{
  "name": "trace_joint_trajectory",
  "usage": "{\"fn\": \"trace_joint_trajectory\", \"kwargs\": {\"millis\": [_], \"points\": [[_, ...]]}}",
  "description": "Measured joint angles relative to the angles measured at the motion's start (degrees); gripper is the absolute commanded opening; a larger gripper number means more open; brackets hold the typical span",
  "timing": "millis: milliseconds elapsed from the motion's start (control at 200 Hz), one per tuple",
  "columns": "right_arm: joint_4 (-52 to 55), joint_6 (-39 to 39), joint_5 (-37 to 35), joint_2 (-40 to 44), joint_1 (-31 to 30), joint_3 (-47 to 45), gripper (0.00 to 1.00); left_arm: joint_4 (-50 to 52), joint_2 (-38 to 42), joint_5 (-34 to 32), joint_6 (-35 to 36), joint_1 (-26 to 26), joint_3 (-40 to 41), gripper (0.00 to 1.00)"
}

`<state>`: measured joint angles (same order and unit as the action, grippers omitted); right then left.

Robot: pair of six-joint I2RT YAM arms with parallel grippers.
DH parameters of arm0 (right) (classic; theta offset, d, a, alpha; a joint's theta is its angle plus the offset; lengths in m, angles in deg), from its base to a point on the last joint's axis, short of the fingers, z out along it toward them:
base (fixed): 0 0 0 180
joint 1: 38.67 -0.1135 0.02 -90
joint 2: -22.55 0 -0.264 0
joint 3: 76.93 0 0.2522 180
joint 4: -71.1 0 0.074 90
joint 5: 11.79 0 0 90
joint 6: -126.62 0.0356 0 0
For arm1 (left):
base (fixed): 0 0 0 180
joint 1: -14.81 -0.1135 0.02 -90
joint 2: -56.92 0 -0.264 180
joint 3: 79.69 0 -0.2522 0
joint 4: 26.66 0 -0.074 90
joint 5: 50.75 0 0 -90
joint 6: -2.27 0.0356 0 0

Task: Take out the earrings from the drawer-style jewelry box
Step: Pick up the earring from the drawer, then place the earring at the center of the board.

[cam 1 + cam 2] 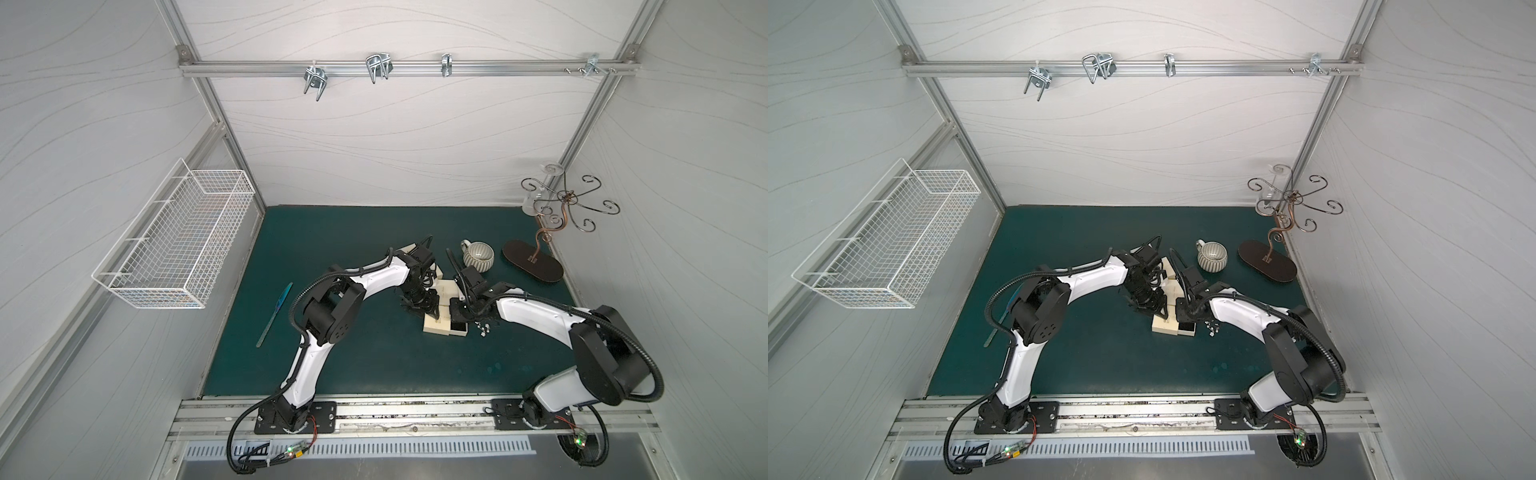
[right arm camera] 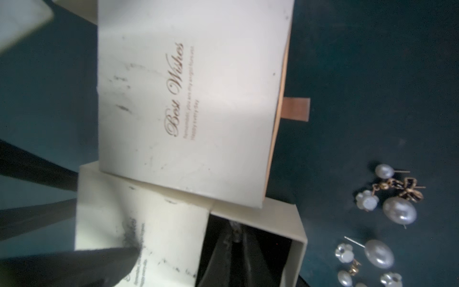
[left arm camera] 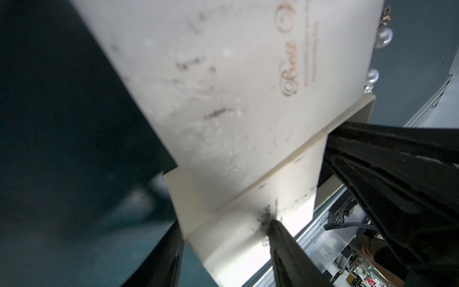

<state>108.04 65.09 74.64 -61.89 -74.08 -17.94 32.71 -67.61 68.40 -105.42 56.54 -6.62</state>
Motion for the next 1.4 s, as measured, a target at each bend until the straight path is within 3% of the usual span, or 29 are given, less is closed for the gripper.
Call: {"fn": "trace_joint_trajectory", "kwargs": {"millis": [320, 700, 930, 1401], "points": [[-0.66, 0.2, -1.2, 6.62, 0.0, -2.38, 0.04, 0.0, 0.0, 0.0, -0.02, 0.0, 0.0, 0.56], [0.48, 3.21, -9.2, 13.42, 3.13, -5.14, 0.04, 0.0, 0.0, 0.0, -0.02, 0.0, 0.0, 0.57], [0.5, 5.55, -7.58, 13.09, 10.29, -10.8, 0.05, 0.0, 0.0, 0.0, 0.0, 0.0, 0.0, 0.56], [-1.49, 5.6, -4.55, 12.31, 10.71, -11.28, 0.06, 0.0, 0.0, -0.02, 0.0, 0.02, 0.0, 0.57]]}}
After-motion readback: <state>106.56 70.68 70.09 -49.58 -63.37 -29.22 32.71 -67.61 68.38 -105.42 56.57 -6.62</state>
